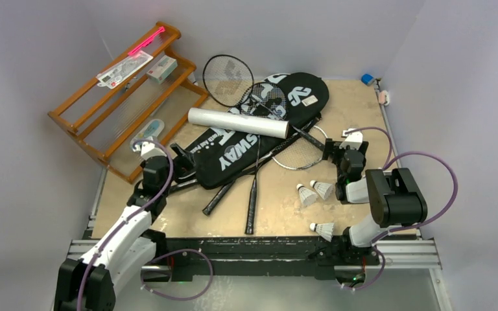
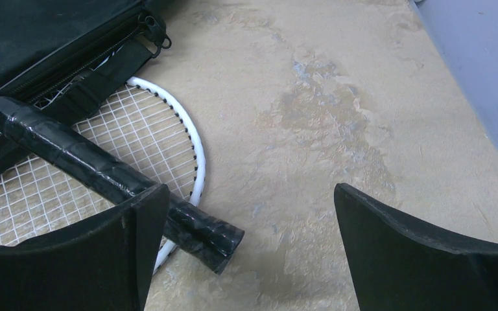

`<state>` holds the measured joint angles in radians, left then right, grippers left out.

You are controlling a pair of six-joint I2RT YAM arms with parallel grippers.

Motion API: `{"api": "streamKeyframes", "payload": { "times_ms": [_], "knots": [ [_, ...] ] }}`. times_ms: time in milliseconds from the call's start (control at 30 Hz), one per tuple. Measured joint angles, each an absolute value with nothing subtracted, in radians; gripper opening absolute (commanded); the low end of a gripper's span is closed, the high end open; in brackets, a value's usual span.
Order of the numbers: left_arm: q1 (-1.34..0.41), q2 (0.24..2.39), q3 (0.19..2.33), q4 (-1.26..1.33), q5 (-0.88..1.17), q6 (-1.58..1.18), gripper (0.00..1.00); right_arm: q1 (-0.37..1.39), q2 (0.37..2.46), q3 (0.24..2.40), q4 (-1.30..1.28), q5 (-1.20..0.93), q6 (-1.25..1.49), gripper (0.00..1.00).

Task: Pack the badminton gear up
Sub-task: Pick up the shuttle tube at the center of the board.

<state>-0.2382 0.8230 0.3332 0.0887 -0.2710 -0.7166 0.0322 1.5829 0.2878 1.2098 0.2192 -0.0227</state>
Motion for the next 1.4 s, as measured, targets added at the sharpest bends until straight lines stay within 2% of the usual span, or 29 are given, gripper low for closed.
{"api": "streamKeyframes", "payload": {
  "times_ms": [300,400,500,600,767,833,933,1067,1233,1400],
  "knots": [
    [-0.238,0.809,0.282,0.174,-0.094,-0.638,1.00,0.036,1.582,0.282,1.229,0.219,-0.035,0.99],
    [-0.238,0.803,0.274,0.195,-0.065,-0.625,1.00,0.061,1.525,0.249,1.222,0.225,-0.060,0.99],
    [-0.238,0.804,0.270,0.220,-0.041,-0.611,1.00,0.101,1.335,0.279,1.018,0.228,-0.055,0.99],
    [-0.238,0.808,0.265,0.243,-0.012,-0.605,1.00,0.112,1.197,0.428,0.769,0.231,-0.010,0.99],
    [-0.238,0.812,0.264,0.250,0.010,-0.599,1.00,0.112,1.097,0.616,0.502,0.212,0.154,0.99],
    [-0.238,0.812,0.264,0.255,0.017,-0.597,1.00,0.112,1.082,0.645,0.401,0.183,0.239,0.95],
    [-0.238,0.813,0.263,0.268,0.024,-0.596,1.00,0.110,1.088,0.656,0.306,0.071,0.310,0.87],
    [-0.238,0.819,0.264,0.276,0.034,-0.590,1.00,0.110,1.172,0.706,0.242,-0.120,0.358,0.85],
    [-0.238,0.820,0.263,0.277,0.043,-0.589,1.00,0.112,1.327,0.788,0.269,-0.348,0.411,0.83],
    [-0.238,0.821,0.263,0.282,0.050,-0.589,1.00,0.120,1.481,0.832,0.321,-0.476,0.451,0.76]
  ]
}}
